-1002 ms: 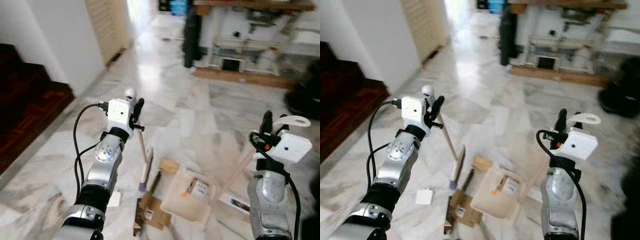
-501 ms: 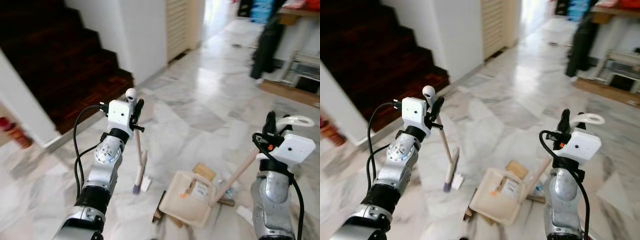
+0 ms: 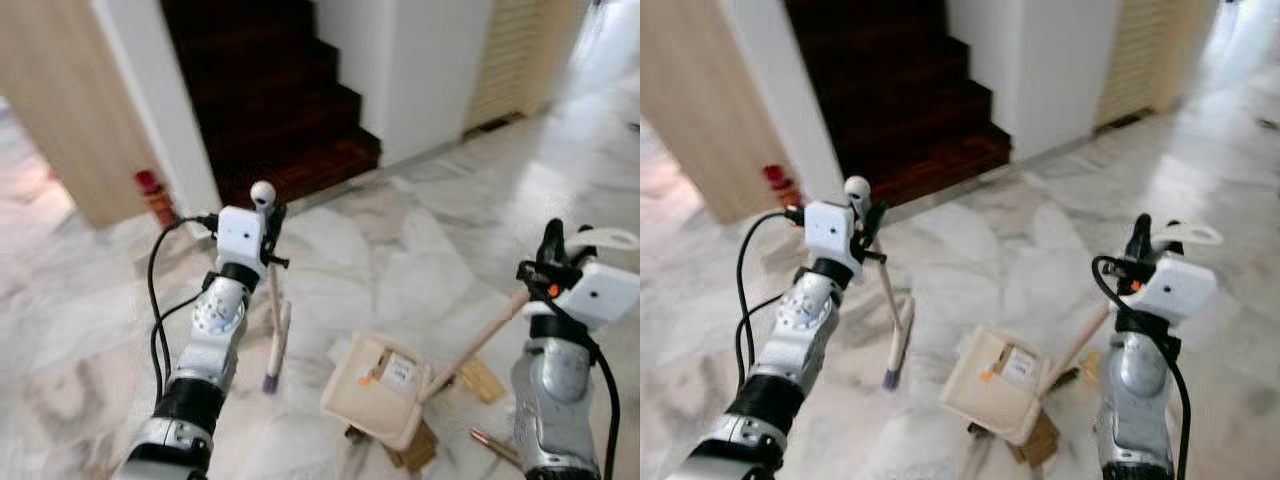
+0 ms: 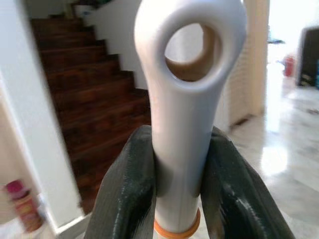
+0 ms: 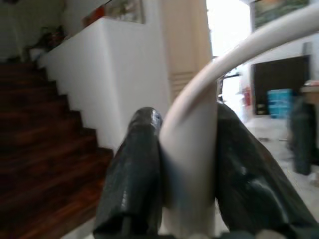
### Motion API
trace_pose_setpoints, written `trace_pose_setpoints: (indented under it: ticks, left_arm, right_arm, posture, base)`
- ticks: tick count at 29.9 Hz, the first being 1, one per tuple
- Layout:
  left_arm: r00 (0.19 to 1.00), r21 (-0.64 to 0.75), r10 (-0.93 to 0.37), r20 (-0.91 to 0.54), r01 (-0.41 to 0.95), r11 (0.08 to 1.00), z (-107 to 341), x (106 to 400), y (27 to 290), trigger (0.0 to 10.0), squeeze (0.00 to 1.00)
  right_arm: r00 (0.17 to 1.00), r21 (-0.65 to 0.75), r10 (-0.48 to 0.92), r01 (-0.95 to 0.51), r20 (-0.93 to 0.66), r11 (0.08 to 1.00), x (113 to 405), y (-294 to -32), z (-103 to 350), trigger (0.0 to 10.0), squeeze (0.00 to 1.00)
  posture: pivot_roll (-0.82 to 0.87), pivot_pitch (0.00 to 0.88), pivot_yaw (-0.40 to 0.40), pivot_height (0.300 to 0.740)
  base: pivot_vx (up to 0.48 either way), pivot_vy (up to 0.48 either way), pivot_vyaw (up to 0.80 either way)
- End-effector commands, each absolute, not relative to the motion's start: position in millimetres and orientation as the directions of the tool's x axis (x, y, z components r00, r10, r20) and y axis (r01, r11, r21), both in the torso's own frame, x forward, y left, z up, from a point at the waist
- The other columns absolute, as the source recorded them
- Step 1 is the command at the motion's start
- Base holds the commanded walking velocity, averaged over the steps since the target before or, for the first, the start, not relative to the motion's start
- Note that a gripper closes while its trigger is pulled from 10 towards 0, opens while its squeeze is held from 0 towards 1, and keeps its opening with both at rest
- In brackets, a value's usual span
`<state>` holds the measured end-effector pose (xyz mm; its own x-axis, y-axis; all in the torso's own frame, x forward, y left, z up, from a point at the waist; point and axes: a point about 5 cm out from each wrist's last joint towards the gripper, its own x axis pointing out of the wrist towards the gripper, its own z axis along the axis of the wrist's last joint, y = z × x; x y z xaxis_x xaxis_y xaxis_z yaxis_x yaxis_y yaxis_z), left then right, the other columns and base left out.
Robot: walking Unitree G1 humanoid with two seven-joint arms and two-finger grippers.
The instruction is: Sweep floor
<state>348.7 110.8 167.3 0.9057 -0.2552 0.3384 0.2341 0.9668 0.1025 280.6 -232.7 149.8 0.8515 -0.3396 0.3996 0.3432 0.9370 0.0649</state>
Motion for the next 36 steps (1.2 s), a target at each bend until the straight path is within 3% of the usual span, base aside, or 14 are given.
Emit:
trace_pose_setpoints:
  ticks: [1, 21, 36]
  left_arm:
    - [0.893, 0.122, -0.240, 0.381, 0.209, 0.970, 175.9, 348.9, 118.5, 10.0, 0.00]
    - [0.900, 0.125, -0.221, 0.376, 0.187, 0.974, 176.8, 347.4, 122.8, 10.0, 0.00]
    - [0.906, 0.100, -0.210, 0.367, 0.186, 0.977, 176.7, 345.8, 122.5, 10.0, 0.00]
  right_arm:
    - [0.840, 0.071, -0.314, 0.316, 0.443, 0.946, 283.4, -225.8, 160.3, 10.0, 0.00]
    - [0.850, 0.075, -0.302, 0.300, 0.431, 0.951, 284.1, -223.2, 160.6, 10.0, 0.00]
    - [0.857, 0.097, -0.301, 0.287, 0.418, 0.953, 287.5, -222.1, 162.3, 10.0, 0.00]
  posture:
    - [0.04, 0.000, 0.014, 0.740]
    - [0.05, 0.000, 0.011, 0.740]
    - [0.06, 0.054, 0.017, 0.740]
  base:
    - [0.000, 0.000, 0.80]
    - [0.000, 0.000, 0.78]
    - [0.000, 0.061, 0.00]
